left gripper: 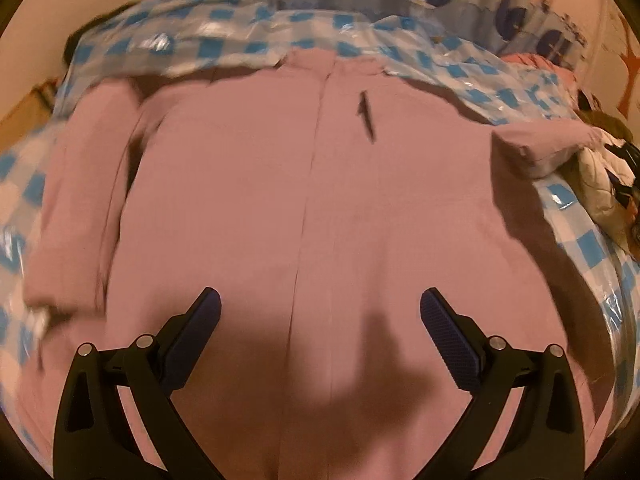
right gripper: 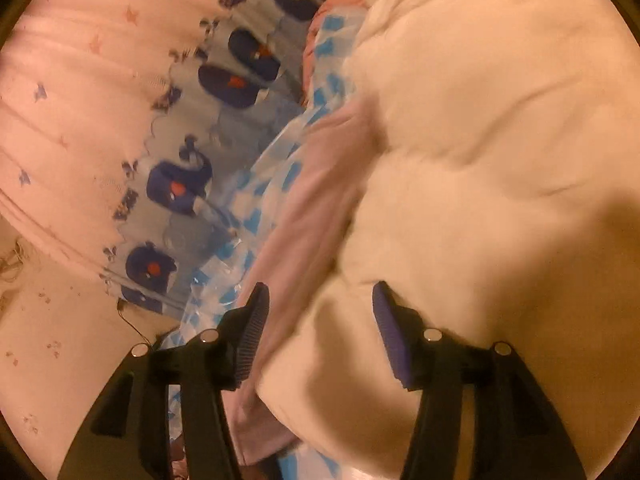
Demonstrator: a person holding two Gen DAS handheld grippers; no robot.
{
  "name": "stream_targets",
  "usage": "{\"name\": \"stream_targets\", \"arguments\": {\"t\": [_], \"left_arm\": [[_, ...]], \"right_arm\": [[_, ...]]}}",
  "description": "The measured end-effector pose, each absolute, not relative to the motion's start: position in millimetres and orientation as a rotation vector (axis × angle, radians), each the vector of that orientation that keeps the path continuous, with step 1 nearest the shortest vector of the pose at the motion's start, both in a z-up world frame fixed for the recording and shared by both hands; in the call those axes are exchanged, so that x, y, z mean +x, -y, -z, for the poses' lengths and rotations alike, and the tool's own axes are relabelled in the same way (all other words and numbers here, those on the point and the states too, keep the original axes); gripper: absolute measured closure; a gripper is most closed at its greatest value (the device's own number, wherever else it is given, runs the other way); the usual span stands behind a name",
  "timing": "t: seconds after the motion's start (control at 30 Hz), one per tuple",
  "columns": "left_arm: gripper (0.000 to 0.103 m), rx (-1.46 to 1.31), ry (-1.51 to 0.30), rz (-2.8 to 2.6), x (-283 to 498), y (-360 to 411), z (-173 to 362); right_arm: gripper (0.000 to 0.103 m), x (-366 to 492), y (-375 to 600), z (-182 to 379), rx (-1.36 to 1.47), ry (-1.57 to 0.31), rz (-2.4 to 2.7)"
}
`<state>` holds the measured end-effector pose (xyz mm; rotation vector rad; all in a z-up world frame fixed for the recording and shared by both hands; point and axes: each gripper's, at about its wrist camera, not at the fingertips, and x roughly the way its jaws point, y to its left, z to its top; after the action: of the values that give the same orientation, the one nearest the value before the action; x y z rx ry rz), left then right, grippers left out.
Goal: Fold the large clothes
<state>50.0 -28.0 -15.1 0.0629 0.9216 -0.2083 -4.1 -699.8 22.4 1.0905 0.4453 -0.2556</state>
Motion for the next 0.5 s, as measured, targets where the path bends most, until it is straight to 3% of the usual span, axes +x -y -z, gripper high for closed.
{"name": "stream_targets", "arguments": {"t": [0.07, 0.17, 0.37, 0.43, 0.5], "left_arm": [[0.006, 0.099, -0.888, 0.199, 64.0, 34.7, 0.4], [0.006, 0.096, -0.862, 0.159, 83.6, 36.7, -13.6], [0.006, 0.014, -0.898, 0.163, 94.8, 35.2, 1.8], [0.006, 0.042, -0.9, 0.151, 97.8, 39.0, 9.3], [0.006, 0.037, -0.887, 0.161, 99.9, 38.7, 12.6]], "right_arm": [[0.022, -12.0, 710.8, -36.7, 1.064, -0.418, 0.259], [0.008, 16.1, 727.8, -57.3, 1.109, -0.425, 0.185], [0.006, 115.9, 737.6, -36.1, 1.064, -0.718, 0.282], [0.008, 129.9, 741.1, -27.6, 1.064, -0.709, 0.333], [0.086, 146.1, 739.4, -34.5, 1.084, -0.645, 0.225]]}}
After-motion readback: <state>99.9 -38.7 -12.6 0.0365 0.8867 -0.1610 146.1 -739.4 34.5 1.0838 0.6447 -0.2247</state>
